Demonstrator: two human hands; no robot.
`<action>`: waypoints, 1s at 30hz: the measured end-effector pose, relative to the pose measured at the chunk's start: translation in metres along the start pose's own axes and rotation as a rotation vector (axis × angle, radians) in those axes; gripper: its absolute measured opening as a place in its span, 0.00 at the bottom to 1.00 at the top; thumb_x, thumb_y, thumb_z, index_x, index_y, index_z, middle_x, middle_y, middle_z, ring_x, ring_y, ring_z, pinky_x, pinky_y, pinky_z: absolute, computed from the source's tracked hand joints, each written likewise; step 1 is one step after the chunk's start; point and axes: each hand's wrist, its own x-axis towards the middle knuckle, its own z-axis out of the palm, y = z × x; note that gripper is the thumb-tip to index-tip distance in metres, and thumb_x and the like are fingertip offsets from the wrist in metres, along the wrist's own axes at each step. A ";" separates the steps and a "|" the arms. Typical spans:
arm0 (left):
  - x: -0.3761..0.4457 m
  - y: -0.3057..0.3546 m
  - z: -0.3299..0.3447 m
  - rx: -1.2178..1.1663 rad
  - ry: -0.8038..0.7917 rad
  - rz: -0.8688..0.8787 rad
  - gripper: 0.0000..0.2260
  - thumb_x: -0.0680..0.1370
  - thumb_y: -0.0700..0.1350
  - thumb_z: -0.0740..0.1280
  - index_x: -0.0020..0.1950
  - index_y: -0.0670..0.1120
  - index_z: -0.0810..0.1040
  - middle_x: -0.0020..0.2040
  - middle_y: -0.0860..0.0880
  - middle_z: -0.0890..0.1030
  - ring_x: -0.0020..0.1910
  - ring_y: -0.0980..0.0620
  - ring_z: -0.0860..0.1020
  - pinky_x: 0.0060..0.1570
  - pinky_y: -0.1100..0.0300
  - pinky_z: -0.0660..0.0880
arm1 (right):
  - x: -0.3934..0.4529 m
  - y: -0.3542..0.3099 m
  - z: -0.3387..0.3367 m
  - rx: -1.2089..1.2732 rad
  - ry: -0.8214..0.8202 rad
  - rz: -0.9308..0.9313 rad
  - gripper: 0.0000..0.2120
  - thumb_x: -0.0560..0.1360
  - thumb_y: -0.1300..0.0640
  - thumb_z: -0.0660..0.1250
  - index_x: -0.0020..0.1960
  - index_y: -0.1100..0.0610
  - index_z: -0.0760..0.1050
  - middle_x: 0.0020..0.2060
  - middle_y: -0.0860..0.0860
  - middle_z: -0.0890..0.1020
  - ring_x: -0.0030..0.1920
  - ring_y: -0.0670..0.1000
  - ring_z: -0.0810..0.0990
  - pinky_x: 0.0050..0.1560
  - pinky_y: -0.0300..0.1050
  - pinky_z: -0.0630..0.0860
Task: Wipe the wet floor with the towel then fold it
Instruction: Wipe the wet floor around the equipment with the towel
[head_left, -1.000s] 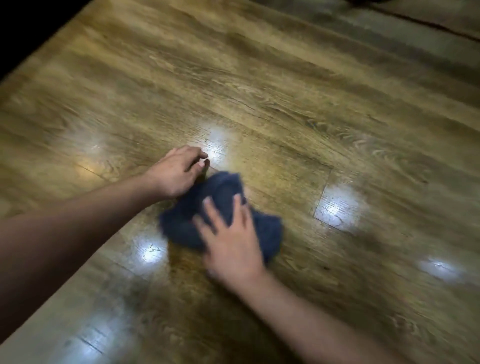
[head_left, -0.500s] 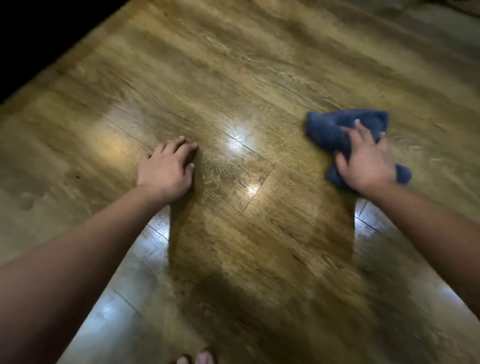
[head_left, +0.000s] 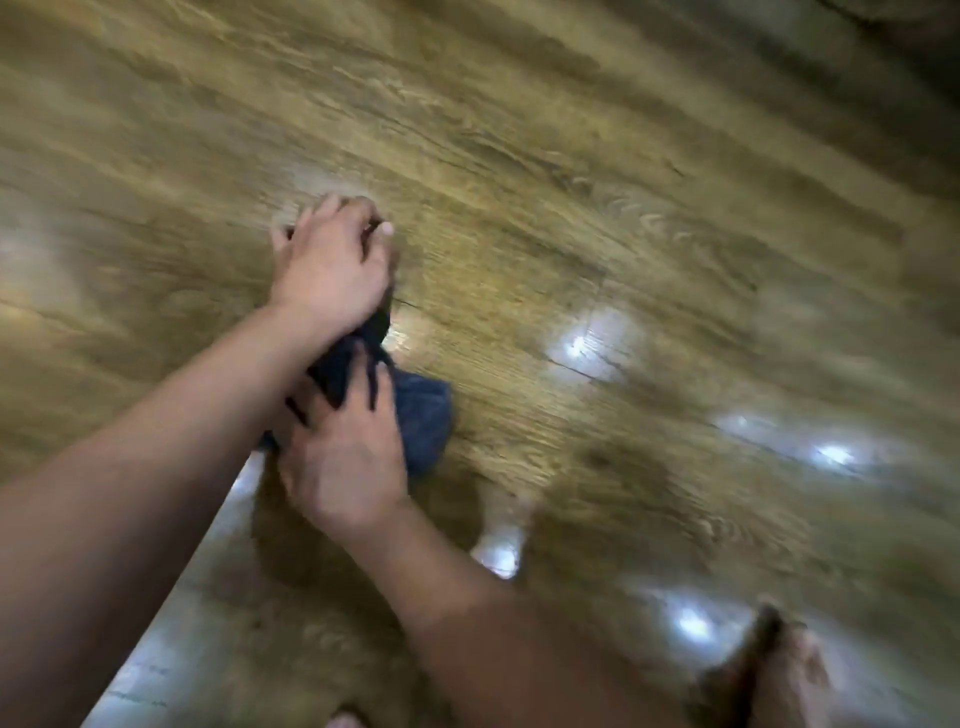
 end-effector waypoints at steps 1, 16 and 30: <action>0.002 0.016 0.007 0.005 -0.064 0.039 0.13 0.82 0.53 0.58 0.58 0.49 0.78 0.61 0.44 0.76 0.65 0.41 0.71 0.64 0.42 0.61 | -0.004 -0.003 0.001 -0.021 -0.025 -0.007 0.22 0.77 0.46 0.65 0.70 0.45 0.73 0.70 0.47 0.74 0.73 0.71 0.61 0.73 0.69 0.58; -0.023 0.167 0.119 0.189 -0.308 0.582 0.20 0.82 0.60 0.54 0.69 0.53 0.70 0.70 0.48 0.71 0.68 0.42 0.69 0.62 0.39 0.63 | -0.135 0.255 -0.034 0.071 0.132 0.492 0.32 0.75 0.45 0.65 0.78 0.45 0.63 0.80 0.46 0.59 0.77 0.67 0.55 0.74 0.63 0.57; -0.166 0.275 0.221 0.511 -0.501 1.026 0.29 0.78 0.65 0.55 0.76 0.55 0.64 0.80 0.50 0.59 0.79 0.48 0.55 0.64 0.39 0.62 | -0.459 0.453 -0.003 0.155 0.390 1.383 0.28 0.77 0.46 0.62 0.77 0.46 0.63 0.79 0.46 0.61 0.73 0.65 0.64 0.72 0.59 0.64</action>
